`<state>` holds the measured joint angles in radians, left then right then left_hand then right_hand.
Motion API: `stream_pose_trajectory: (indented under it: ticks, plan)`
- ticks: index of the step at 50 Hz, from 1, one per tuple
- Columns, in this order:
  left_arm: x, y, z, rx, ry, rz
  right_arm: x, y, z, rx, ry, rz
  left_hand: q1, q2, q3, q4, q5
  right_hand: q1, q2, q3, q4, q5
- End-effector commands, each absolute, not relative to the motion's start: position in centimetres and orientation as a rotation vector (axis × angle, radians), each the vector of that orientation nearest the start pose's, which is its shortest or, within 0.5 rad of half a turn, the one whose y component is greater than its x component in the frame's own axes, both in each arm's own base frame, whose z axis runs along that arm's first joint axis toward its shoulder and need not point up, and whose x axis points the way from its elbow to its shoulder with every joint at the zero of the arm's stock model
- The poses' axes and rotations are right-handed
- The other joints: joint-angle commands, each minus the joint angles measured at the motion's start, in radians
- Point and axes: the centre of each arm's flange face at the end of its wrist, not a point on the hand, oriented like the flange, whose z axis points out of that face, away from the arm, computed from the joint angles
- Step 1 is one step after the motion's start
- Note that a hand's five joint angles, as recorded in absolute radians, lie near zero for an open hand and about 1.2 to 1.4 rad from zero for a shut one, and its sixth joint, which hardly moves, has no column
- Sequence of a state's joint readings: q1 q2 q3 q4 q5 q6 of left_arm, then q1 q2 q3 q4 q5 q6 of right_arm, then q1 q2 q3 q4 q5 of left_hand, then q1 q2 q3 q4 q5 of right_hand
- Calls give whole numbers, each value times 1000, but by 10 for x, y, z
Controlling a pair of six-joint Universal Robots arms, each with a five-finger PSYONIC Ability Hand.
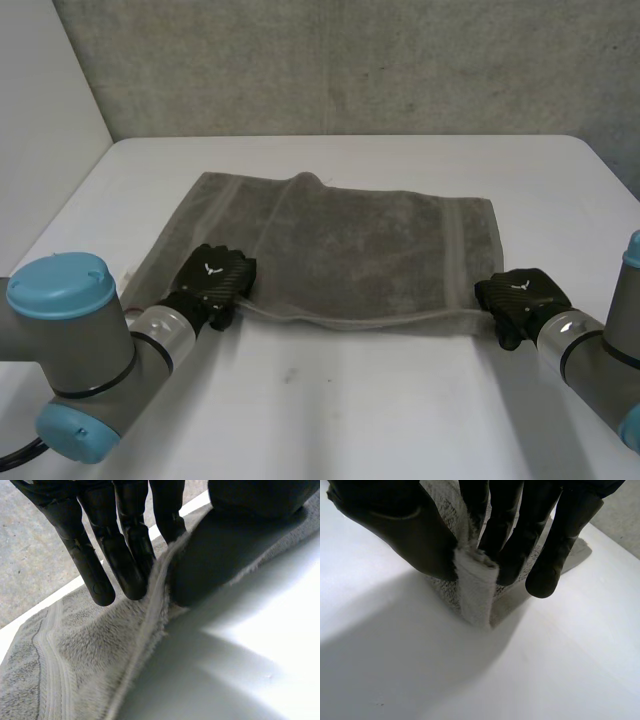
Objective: Fold the towel.
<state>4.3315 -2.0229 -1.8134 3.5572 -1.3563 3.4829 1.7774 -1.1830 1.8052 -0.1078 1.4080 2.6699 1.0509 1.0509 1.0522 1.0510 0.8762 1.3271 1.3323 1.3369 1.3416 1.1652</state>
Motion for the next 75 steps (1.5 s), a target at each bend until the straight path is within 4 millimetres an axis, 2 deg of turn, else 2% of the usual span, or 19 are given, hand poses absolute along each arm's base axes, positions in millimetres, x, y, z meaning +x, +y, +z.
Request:
stream_pose_trajectory:
  ticks: [1, 4, 9, 13, 22, 27, 37, 52, 60, 64, 75]
  plan:
    - [-263, -254, 125, 1133, 2420, -1986, 190, -269, 155, -968, 2498, -1710, -476, -476, -477, -476, -475, 69, 64, 59, 55, 57]
    - [-260, -256, 127, 1116, 2420, -1983, 178, -278, 159, -925, 2502, -1761, -485, -485, -486, -485, -485, 69, 64, 59, 55, 57]
    - [-250, -263, 130, 1068, 2420, -1979, 173, -284, 160, -921, 2497, -1776, -541, -541, -542, -541, -541, 69, 64, 59, 55, 57]
    - [-229, -274, 132, 969, 2429, -1952, 172, -286, 158, -932, 2500, -1776, -558, -558, -560, -559, -558, 69, 64, 59, 55, 57]
    - [-213, -279, 128, 906, 2452, -1908, 169, -289, 157, -960, 2512, -1788, -553, -553, -554, -553, -552, 69, 64, 59, 55, 57]
    - [-191, -290, 126, 816, 2467, -1857, 162, -297, 158, -933, 2519, -1824, -535, -535, -536, -535, -535, 69, 64, 59, 55, 57]
    - [-188, -292, 125, 820, 2493, -1824, 160, -298, 152, -948, 2534, -1802, -421, -421, -422, -421, -421, 69, 64, 59, 55, 57]
    - [-188, -296, 114, 825, 2513, -1801, 161, -297, 151, -954, 2530, -1796, -429, -429, -431, -429, -429, 69, 64, 59, 55, 57]
    - [-190, -305, 108, 826, 2513, -1800, 162, -296, 151, -958, 2529, -1791, -415, -415, -416, -415, -414, 69, 64, 59, 55, 57]
    - [-191, -314, 109, 824, 2495, -1820, 162, -296, 149, -958, 2531, -1787, -303, -303, -305, -303, -303, 69, 64, 59, 55, 57]
    - [-197, -332, 106, 836, 2472, -1851, 163, -295, 147, -962, 2530, -1779, -177, -177, -178, -177, -177, 69, 64, 59, 55, 57]
